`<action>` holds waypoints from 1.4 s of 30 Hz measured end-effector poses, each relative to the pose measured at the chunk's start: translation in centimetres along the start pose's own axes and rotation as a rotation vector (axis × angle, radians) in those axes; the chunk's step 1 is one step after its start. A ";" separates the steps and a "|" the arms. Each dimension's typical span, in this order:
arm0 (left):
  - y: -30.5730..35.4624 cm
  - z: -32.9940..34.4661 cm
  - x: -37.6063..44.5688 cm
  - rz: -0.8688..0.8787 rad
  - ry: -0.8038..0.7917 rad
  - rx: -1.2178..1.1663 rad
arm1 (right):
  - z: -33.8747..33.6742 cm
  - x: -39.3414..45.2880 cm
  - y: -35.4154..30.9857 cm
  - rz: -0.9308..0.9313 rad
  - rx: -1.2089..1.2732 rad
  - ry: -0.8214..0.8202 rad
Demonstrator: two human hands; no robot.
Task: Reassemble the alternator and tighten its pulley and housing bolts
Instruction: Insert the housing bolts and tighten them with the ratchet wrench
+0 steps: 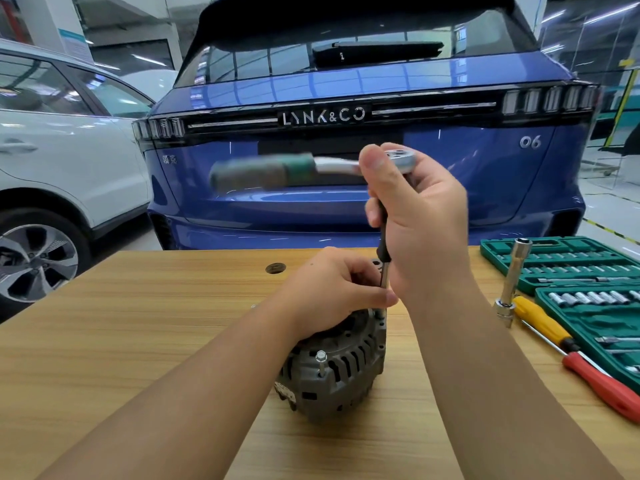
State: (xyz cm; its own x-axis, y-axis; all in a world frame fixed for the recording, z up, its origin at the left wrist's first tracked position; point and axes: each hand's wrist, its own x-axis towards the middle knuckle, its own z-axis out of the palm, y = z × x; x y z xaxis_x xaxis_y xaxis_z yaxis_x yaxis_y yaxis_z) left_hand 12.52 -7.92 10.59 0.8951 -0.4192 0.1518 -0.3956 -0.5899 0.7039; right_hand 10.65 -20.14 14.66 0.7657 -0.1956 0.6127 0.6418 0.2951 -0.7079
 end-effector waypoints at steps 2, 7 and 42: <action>0.1 0.1 0.0 0.001 -0.015 0.010 | -0.2 0.2 0.0 -0.019 -0.058 0.111; -0.2 0.0 0.2 -0.006 0.008 0.027 | -0.5 0.5 0.0 0.076 0.098 -0.084; -0.3 0.0 -0.1 0.039 0.013 -0.044 | 0.6 -0.4 0.7 -0.175 -0.009 -0.115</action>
State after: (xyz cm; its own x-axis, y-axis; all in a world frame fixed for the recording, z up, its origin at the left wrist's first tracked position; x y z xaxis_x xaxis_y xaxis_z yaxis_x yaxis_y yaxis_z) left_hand 12.55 -7.68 10.38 0.8818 -0.4321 0.1890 -0.4215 -0.5423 0.7268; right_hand 10.77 -19.33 14.12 0.6330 -0.1349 0.7623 0.7653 0.2572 -0.5900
